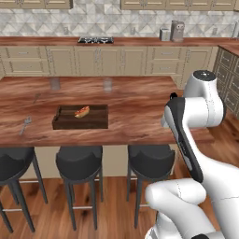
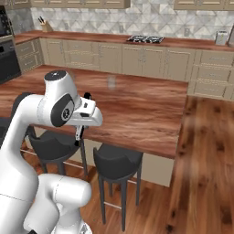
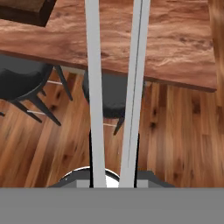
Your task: Take the tongs from the drawer on the left and place them on the dining counter next to the tray containing the hot dog.
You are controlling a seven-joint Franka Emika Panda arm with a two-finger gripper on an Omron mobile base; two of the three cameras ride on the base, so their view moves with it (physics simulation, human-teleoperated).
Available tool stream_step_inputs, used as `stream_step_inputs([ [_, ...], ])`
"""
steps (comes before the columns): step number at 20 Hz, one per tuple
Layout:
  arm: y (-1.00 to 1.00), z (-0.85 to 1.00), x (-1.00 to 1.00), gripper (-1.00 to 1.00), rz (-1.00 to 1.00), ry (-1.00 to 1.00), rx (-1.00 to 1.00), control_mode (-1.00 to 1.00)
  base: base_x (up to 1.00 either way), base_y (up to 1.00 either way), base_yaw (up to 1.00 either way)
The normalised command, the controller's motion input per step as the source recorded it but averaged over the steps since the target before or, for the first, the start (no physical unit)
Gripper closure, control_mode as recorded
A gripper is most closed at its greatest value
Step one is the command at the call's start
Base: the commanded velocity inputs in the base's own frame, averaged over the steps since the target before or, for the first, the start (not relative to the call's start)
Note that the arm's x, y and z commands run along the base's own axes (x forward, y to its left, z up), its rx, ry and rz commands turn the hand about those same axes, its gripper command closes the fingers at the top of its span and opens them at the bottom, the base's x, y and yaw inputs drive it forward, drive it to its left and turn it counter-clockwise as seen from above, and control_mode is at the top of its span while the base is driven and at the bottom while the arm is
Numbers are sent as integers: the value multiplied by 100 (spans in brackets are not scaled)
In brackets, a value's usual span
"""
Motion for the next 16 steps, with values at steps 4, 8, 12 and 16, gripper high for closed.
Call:
stream_step_inputs([
  [4, 0, 0, 0, 100, 0, 0, 0, 100, 21, 50, 0],
  [8, 0, 0, 0, 100, 0, 0, 0, 100, 41, 32, 0],
  [12, 0, 0, 0, 100, 0, 0, 0, 100, 39, 36, 0],
  [16, 0, 0, 0, 100, 0, 0, 0, 100, 43, 39, 0],
])
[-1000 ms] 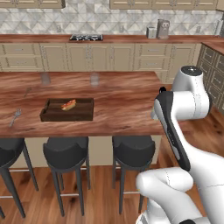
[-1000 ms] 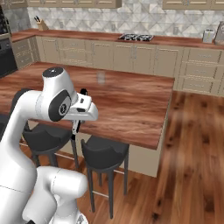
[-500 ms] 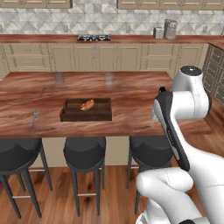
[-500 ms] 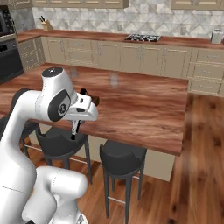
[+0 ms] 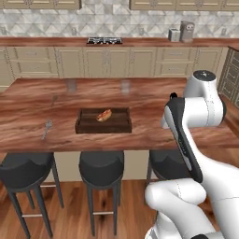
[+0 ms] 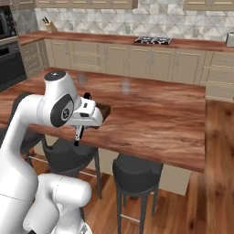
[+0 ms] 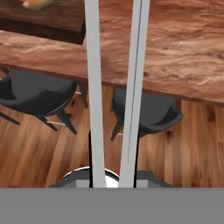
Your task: Take the tongs from the drawer on the left and place them on the dining counter next to the tray containing the hot dog.
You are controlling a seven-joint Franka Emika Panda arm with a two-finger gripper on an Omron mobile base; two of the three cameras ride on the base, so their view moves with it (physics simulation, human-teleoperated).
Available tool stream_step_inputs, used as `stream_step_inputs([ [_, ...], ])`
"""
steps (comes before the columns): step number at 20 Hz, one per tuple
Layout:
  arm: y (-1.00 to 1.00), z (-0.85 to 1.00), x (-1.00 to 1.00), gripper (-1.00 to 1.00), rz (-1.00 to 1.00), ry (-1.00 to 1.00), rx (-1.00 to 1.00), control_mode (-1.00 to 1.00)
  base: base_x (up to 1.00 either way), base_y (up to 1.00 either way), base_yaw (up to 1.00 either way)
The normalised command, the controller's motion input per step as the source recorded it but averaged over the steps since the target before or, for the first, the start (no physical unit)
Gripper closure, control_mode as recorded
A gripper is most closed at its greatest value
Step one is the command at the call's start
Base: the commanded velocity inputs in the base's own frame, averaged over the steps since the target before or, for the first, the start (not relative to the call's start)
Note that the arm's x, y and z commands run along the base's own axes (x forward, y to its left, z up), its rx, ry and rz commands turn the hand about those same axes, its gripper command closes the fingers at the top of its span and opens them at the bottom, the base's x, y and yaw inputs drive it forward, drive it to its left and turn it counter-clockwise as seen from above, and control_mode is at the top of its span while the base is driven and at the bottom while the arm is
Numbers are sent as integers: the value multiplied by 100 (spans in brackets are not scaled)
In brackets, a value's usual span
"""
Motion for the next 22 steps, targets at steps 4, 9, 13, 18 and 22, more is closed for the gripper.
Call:
stream_step_inputs([
  [4, 0, 0, 0, 100, 0, 0, 0, 100, 48, 28, 0],
  [9, 0, 0, 0, 100, 0, 0, 0, 100, 66, 2, 0],
  [13, 0, 0, 0, 100, 0, 0, 0, 100, 68, 0, 0],
  [18, 0, 0, 0, 100, 0, 0, 0, 100, 61, 0, 0],
  [22, 0, 0, 0, 100, 0, 0, 0, 100, 34, 7, 0],
])
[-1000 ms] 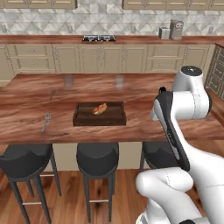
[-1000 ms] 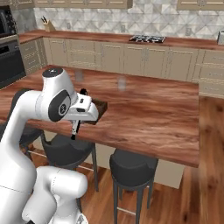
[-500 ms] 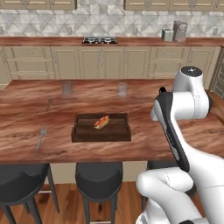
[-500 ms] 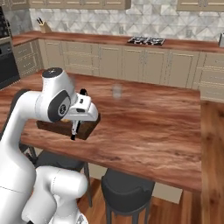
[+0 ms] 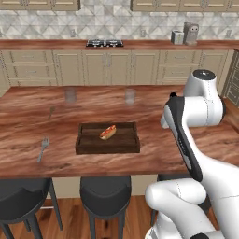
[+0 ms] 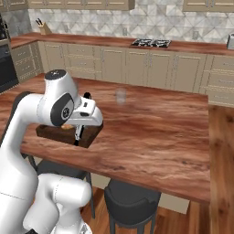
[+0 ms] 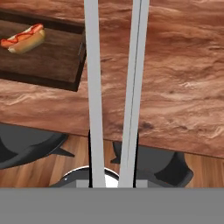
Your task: Take the tongs from the drawer on the left and place them on the dining counter next to the tray containing the hot dog.
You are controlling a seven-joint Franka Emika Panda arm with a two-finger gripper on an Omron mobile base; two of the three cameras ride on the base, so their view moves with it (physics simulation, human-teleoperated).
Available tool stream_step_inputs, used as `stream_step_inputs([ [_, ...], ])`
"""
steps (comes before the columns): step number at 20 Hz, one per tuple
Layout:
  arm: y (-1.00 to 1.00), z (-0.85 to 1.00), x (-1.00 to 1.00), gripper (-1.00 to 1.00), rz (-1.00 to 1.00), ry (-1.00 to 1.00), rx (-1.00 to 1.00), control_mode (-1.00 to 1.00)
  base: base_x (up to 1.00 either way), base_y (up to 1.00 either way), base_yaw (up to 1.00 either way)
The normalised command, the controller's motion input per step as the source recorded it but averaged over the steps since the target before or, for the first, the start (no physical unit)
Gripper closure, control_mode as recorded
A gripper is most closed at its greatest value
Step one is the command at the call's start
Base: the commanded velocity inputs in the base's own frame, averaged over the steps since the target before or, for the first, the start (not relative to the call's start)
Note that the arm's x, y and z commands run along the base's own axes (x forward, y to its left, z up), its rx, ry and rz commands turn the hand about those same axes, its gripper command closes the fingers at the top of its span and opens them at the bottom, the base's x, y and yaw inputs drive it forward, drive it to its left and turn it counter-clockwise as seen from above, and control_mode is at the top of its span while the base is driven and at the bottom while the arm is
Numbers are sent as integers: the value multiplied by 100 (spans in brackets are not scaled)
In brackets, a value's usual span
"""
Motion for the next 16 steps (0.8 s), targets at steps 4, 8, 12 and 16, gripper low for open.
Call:
stream_step_inputs([
  [4, 0, 0, 0, 100, 0, 0, 0, 100, 0, 0, 0],
  [8, 0, 0, 0, 100, 0, 0, 0, 100, 0, 0, 0],
  [12, 0, -2, 11, 100, 0, 3, 0, -100, 16, 0, 0],
  [16, 0, -19, 48, 100, 0, 12, 0, -100, 0, 0, 0],
])
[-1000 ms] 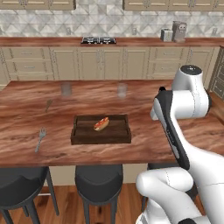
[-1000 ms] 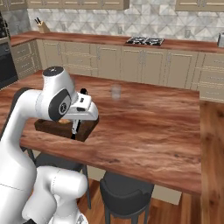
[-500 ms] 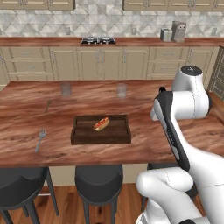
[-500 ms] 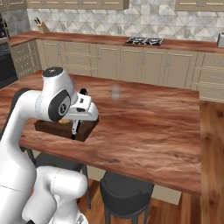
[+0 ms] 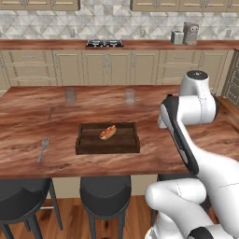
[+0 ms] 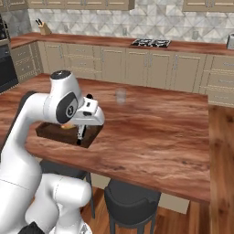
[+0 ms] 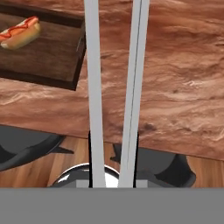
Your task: Take the tongs from the drawer on the left and place them on the dining counter next to the tray containing the hot dog.
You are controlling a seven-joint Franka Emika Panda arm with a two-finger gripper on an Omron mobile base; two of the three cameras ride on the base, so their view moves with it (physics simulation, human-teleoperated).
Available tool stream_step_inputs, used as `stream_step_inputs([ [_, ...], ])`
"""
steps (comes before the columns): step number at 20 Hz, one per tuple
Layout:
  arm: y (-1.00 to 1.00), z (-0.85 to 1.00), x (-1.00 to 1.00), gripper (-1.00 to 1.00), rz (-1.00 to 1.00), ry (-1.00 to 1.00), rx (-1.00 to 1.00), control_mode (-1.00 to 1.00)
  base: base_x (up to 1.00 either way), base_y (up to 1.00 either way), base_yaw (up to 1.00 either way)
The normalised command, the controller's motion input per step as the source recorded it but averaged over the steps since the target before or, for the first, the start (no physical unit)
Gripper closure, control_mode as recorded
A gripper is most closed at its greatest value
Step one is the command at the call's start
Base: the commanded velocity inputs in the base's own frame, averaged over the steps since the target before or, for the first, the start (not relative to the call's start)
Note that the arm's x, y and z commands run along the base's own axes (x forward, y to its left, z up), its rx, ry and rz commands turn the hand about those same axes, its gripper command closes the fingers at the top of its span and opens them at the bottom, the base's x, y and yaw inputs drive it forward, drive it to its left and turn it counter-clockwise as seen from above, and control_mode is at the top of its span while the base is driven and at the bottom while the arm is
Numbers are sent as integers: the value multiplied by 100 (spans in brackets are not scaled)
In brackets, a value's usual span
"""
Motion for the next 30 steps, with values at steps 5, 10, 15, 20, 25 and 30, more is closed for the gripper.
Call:
stream_step_inputs([
  [5, 0, -34, 49, 100, 0, 8, 1, -100, 0, 0, 0],
  [10, 0, -46, 51, 100, 0, 7, 3, -100, 0, 0, 0],
  [15, 0, -56, 58, 100, 0, 11, 10, -100, 0, 0, 0],
  [20, 0, -51, 48, 100, 0, 6, 2, -100, 0, 0, 0],
  [25, 0, -43, 57, 100, -1, 1, 0, -100, 0, 0, 0],
  [30, 0, -29, 49, 100, -3, 3, 0, -100, 0, 0, 0],
])
